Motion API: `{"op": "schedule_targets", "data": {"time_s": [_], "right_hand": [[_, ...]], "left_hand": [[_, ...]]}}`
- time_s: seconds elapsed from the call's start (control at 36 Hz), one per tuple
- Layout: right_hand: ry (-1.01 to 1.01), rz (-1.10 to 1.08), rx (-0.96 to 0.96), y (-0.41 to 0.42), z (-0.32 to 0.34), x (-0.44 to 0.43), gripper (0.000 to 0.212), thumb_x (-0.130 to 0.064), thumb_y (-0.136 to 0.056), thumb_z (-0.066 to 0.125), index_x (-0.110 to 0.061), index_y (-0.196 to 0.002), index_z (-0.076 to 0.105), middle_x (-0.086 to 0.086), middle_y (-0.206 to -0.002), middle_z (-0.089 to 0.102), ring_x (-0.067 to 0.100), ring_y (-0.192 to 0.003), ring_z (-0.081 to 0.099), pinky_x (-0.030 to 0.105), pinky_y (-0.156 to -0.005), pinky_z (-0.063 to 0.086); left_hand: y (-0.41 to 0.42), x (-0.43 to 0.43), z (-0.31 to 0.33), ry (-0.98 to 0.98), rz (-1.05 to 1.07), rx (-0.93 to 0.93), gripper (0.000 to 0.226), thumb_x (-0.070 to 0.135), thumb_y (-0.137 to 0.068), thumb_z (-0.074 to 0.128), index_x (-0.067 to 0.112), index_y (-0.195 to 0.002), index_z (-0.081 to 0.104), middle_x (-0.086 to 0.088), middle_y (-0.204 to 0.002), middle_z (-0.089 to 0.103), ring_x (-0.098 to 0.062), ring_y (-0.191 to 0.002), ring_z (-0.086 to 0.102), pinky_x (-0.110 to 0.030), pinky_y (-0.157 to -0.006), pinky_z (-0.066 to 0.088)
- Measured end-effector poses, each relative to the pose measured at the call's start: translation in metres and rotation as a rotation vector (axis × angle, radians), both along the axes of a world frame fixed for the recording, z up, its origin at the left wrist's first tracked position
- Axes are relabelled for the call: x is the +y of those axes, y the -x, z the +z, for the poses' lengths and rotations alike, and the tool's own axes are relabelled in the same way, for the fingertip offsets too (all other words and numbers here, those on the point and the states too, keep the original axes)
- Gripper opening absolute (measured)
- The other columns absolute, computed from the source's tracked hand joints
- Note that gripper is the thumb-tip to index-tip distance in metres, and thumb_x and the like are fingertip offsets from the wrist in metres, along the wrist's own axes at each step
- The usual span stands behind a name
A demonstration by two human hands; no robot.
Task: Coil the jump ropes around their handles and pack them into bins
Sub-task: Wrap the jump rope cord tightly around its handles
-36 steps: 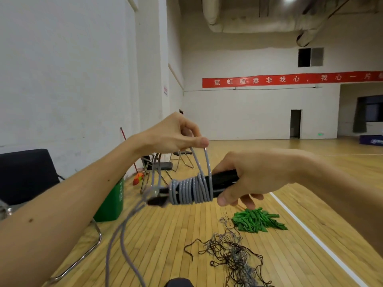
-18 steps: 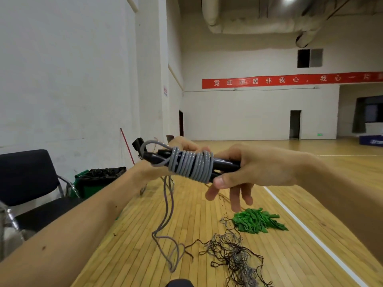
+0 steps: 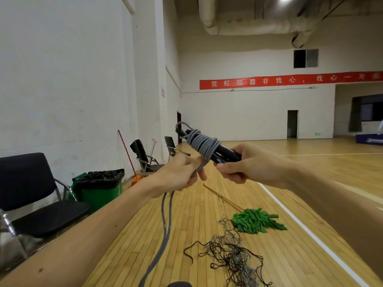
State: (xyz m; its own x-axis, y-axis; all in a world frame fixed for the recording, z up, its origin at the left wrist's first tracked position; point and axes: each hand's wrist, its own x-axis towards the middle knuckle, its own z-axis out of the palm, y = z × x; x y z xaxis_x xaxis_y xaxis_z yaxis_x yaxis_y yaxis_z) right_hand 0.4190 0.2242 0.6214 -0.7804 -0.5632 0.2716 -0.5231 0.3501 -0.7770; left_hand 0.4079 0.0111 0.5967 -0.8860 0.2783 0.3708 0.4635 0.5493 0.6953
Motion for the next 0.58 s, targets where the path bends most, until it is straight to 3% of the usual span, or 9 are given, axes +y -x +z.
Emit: {"op": "schedule_targets", "data": {"time_s": [0.14, 0.31, 0.39, 0.5, 0.58], "right_hand": [[0.054, -0.195, 0.121, 0.019, -0.008, 0.003, 0.011, -0.014, -0.096, 0.066, -0.004, -0.095, 0.062, 0.001, -0.068, 0.062, 0.009, -0.054, 0.052, 0.022, -0.053, 0.045], [0.243, -0.340, 0.117, 0.037, -0.010, 0.009, 0.010, -0.010, -0.097, 0.064, -0.001, -0.099, 0.062, 0.006, -0.072, 0.060, 0.010, -0.053, 0.051, 0.021, -0.049, 0.043], [0.267, -0.446, 0.143, 0.047, -0.010, 0.019, 0.012, -0.012, -0.097, 0.065, -0.001, -0.101, 0.063, 0.007, -0.073, 0.061, 0.015, -0.057, 0.051, 0.028, -0.055, 0.044], [0.024, -0.523, 0.216, 0.054, -0.022, 0.023, 0.013, -0.018, -0.097, 0.064, -0.005, -0.097, 0.063, 0.009, -0.077, 0.064, 0.020, -0.063, 0.055, 0.037, -0.063, 0.047], [-0.042, -0.555, 0.218, 0.057, -0.025, 0.027, 0.015, -0.019, -0.097, 0.064, -0.005, -0.095, 0.062, 0.013, -0.082, 0.067, 0.021, -0.064, 0.056, 0.037, -0.063, 0.046]], "left_hand": [[-0.006, 0.007, -0.003, -0.202, -0.163, -0.309, 0.043, 0.043, -0.105, 0.040, 0.010, -0.116, 0.064, 0.004, -0.062, 0.041, -0.006, -0.044, 0.030, -0.018, -0.038, 0.025], [-0.014, 0.008, -0.008, -0.190, -0.273, -0.489, 0.043, 0.044, -0.104, 0.041, 0.009, -0.119, 0.062, 0.004, -0.062, 0.038, -0.006, -0.046, 0.028, -0.017, -0.037, 0.023], [-0.021, 0.013, -0.009, -0.038, -0.256, -0.378, 0.041, 0.040, -0.106, 0.037, 0.009, -0.108, 0.063, 0.006, -0.059, 0.038, -0.008, -0.047, 0.030, -0.021, -0.044, 0.024], [-0.025, 0.016, 0.002, 0.187, -0.115, -0.179, 0.040, 0.041, -0.105, 0.041, 0.014, -0.093, 0.068, 0.010, -0.054, 0.042, -0.006, -0.046, 0.037, -0.021, -0.049, 0.033], [-0.025, 0.011, 0.010, 0.413, 0.028, 0.024, 0.032, 0.047, -0.099, 0.053, 0.020, -0.089, 0.069, 0.002, -0.066, 0.048, -0.012, -0.058, 0.045, -0.028, -0.060, 0.042]]}}
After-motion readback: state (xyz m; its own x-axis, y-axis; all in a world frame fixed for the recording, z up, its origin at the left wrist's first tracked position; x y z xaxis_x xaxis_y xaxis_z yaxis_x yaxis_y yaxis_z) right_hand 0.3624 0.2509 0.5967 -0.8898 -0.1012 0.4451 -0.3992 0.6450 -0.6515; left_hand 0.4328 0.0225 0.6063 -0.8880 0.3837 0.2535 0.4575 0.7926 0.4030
